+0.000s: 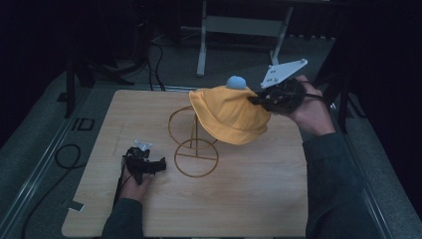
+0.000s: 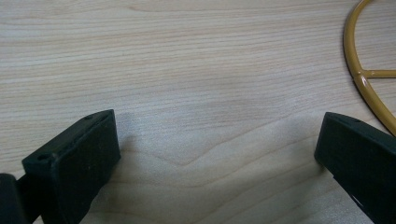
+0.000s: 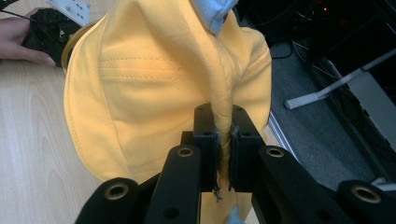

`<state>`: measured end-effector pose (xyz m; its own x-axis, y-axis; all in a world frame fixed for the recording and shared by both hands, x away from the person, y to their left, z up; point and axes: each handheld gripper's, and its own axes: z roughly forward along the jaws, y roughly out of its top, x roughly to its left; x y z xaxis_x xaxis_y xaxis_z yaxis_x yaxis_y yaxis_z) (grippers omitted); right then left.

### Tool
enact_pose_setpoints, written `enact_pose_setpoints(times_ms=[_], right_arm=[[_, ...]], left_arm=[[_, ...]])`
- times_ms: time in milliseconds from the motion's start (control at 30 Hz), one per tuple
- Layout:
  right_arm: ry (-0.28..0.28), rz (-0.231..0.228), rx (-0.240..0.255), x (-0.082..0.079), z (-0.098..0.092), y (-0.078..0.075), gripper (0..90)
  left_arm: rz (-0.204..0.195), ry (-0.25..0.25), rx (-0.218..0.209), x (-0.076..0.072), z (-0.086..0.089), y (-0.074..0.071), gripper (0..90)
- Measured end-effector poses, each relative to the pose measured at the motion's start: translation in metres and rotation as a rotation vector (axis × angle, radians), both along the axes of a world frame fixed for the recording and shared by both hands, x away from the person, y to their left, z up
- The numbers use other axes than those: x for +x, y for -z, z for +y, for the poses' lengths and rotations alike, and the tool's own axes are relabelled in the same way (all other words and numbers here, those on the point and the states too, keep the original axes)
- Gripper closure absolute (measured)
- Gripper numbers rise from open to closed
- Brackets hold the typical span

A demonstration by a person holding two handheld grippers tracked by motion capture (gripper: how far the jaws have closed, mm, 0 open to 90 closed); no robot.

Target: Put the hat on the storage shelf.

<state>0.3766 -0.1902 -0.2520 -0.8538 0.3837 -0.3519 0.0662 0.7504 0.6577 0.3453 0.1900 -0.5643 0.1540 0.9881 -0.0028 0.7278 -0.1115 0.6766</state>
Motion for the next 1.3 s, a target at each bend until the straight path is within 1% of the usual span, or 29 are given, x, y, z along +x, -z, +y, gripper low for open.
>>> enact_pose_setpoints(times_ms=[100,633,767,867,1000,1233,1267,1300], right_arm=[[-0.009,0.003,0.002,0.001,0.005,-0.001,84.2],[-0.056,0.015,-0.027,0.004,0.035,0.000,84.1],[-0.072,0.021,-0.042,0.005,0.045,0.001,84.1],[-0.086,0.028,-0.069,0.006,0.052,0.002,84.1],[-0.090,0.036,-0.090,0.008,0.060,0.001,84.1],[-0.114,0.039,-0.115,0.008,0.073,0.000,83.9],[-0.124,0.046,-0.129,0.008,0.080,0.000,83.9],[-0.126,0.046,-0.134,0.008,0.082,0.000,83.9]], left_arm=[[0.000,0.000,0.000,0.000,0.000,0.000,0.0],[-0.001,-0.001,0.000,0.000,0.000,0.000,0.0],[-0.001,-0.001,-0.002,0.000,0.000,0.000,0.0],[0.000,0.001,0.000,0.000,0.000,0.000,0.0],[0.000,0.001,0.000,0.000,0.000,0.000,0.0],[0.000,0.001,0.000,0.000,0.000,0.000,0.0],[0.000,0.002,0.001,0.000,0.000,0.000,0.0],[0.000,0.002,0.001,0.000,0.000,0.000,0.0]])
